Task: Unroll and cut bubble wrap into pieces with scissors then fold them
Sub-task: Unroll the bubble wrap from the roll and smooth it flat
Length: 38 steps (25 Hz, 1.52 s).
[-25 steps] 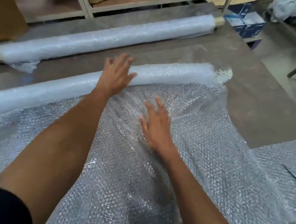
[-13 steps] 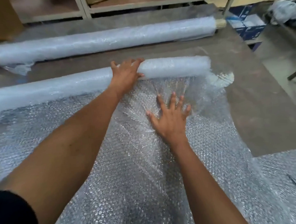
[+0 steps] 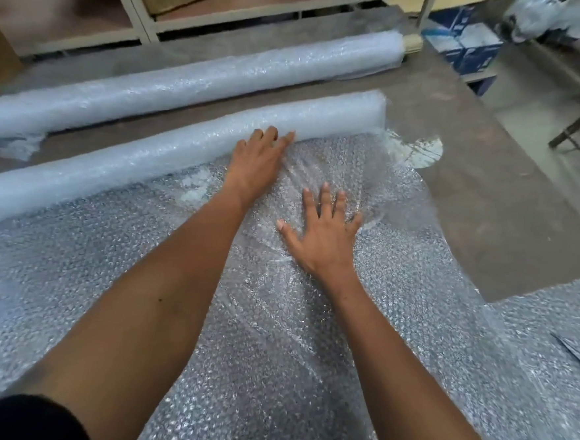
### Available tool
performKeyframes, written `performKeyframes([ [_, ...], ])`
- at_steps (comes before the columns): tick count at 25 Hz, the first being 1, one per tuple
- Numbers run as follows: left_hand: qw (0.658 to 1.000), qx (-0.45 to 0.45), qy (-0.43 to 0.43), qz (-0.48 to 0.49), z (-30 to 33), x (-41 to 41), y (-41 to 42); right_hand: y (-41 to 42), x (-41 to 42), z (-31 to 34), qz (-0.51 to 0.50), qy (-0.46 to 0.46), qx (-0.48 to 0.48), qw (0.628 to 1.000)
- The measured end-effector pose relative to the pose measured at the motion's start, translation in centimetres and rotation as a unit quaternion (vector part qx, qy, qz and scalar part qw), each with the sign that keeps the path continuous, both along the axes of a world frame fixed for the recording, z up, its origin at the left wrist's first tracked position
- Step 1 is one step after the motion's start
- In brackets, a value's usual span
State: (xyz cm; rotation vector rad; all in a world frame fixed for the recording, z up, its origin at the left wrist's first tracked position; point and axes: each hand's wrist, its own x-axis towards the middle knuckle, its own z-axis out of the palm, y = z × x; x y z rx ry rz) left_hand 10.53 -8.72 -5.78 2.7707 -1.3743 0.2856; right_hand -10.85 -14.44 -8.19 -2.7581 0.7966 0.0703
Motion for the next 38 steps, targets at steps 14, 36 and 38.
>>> performKeyframes([
  [14,0.936,-0.231,0.156,0.216,2.4,-24.6,20.0,4.6,-13.3,1.7,-0.013,-0.102,0.071,0.992],
  [36,0.895,-0.023,0.228,0.383,-1.2,-46.2,47.7,14.8,-33.7,0.1,-0.037,-0.017,0.026,0.999],
  [38,0.897,-0.054,0.23,0.375,-0.6,-46.8,48.8,15.3,-35.1,0.3,-0.036,-0.015,0.007,0.999],
])
